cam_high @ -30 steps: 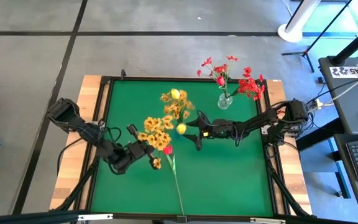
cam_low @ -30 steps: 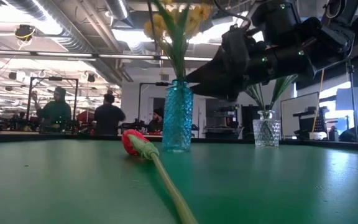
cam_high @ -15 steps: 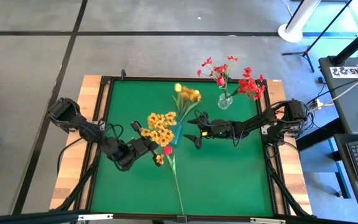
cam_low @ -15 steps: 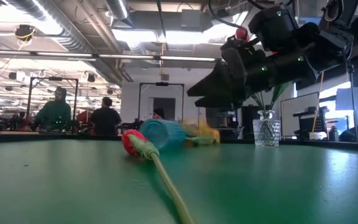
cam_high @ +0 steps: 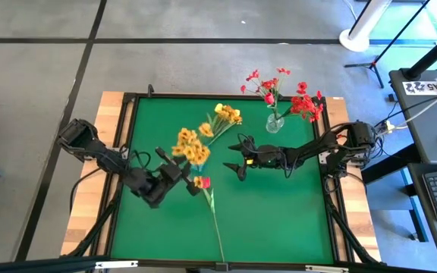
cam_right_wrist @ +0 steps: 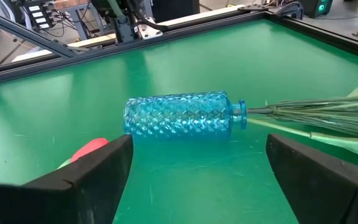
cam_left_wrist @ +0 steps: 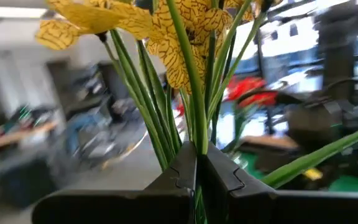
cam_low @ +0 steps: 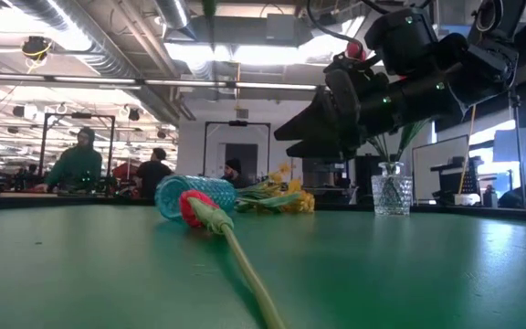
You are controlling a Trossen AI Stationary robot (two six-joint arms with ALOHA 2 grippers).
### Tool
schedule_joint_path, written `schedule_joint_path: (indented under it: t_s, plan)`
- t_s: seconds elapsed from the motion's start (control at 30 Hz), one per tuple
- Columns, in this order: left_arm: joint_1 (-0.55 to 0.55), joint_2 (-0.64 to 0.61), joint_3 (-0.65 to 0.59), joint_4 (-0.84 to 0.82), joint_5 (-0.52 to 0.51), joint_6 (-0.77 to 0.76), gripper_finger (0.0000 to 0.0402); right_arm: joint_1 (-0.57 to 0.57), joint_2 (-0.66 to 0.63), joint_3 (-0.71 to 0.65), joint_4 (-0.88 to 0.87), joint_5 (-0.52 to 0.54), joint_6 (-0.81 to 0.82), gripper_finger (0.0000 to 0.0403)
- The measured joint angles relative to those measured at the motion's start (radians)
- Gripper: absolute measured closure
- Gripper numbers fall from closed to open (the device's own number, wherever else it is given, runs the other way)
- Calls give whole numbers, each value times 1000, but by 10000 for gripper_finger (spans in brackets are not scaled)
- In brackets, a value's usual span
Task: Sort flowers into vase by color
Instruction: Put the yellow flower into the blue vase
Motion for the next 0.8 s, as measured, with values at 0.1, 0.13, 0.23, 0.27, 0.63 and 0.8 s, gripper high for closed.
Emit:
schedule_joint_path:
  t_s: [0.1,0.13,0.23,0.27,0.63,0.8]
  plan:
    - [-7,-6,-2,-30,-87,-63,402,0,0,0,0,0,0,36]
    - [-15,-11,-2,-39,-118,-82,402,0,0,0,0,0,0,36]
    - [-37,-27,-4,-50,-186,-119,402,0,-1,0,-6,1,2,36]
    - [-45,-29,-8,-50,-188,-131,402,0,-1,0,-7,1,4,36]
    - [-44,-32,-185,-195,83,-611,401,-13,-2,1,-1,-11,8,36]
    - [24,-75,-207,-335,244,-818,401,-12,-2,1,-12,-20,13,36]
